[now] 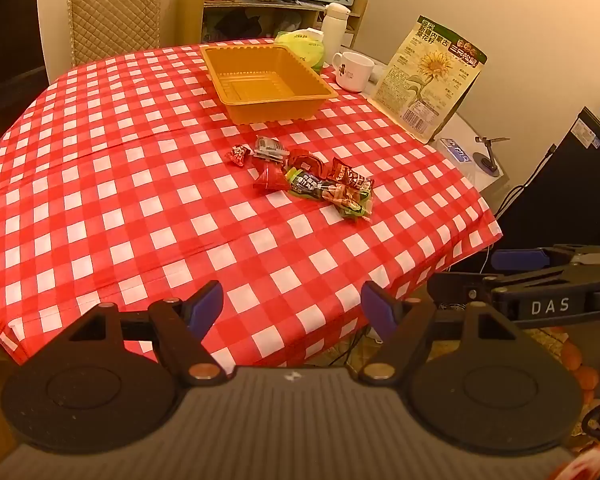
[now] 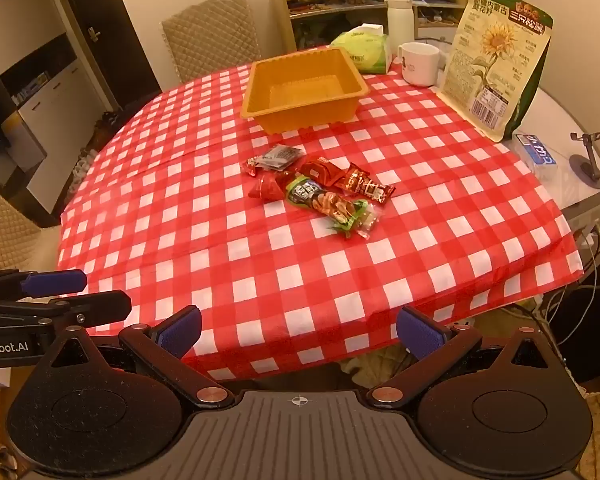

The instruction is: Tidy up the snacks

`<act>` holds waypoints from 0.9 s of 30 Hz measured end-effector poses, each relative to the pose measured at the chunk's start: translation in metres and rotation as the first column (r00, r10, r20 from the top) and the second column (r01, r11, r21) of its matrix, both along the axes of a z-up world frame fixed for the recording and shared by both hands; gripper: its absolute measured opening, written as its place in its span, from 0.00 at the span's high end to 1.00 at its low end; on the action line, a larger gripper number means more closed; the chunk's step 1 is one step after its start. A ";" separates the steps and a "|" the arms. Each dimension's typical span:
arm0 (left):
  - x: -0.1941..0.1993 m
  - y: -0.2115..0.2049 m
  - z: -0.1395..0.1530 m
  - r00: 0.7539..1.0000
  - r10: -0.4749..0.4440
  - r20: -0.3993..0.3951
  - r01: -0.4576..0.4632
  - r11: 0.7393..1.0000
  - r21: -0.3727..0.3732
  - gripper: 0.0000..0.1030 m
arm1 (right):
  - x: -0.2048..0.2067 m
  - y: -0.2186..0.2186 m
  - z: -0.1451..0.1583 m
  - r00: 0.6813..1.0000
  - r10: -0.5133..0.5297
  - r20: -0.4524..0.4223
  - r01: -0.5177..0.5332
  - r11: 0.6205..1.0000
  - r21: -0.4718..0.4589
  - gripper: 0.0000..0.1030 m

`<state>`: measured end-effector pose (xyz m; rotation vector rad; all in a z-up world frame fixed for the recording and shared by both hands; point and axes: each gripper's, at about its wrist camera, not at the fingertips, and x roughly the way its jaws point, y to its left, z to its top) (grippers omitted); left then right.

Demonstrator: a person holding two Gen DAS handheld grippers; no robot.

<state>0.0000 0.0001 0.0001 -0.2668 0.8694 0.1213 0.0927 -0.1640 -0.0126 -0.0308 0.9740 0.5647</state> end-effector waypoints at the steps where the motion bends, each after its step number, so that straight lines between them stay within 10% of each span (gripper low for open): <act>1: 0.000 0.000 0.000 1.000 0.000 0.000 0.000 1.000 -0.001 0.28 | 0.000 0.000 0.000 1.000 0.000 0.000 0.000 1.000 0.001 0.00; 27: 0.000 0.000 0.000 1.000 -0.001 0.009 0.001 1.000 -0.005 0.28 | -0.003 0.004 0.002 1.000 0.000 0.009 0.000 1.000 -0.001 0.00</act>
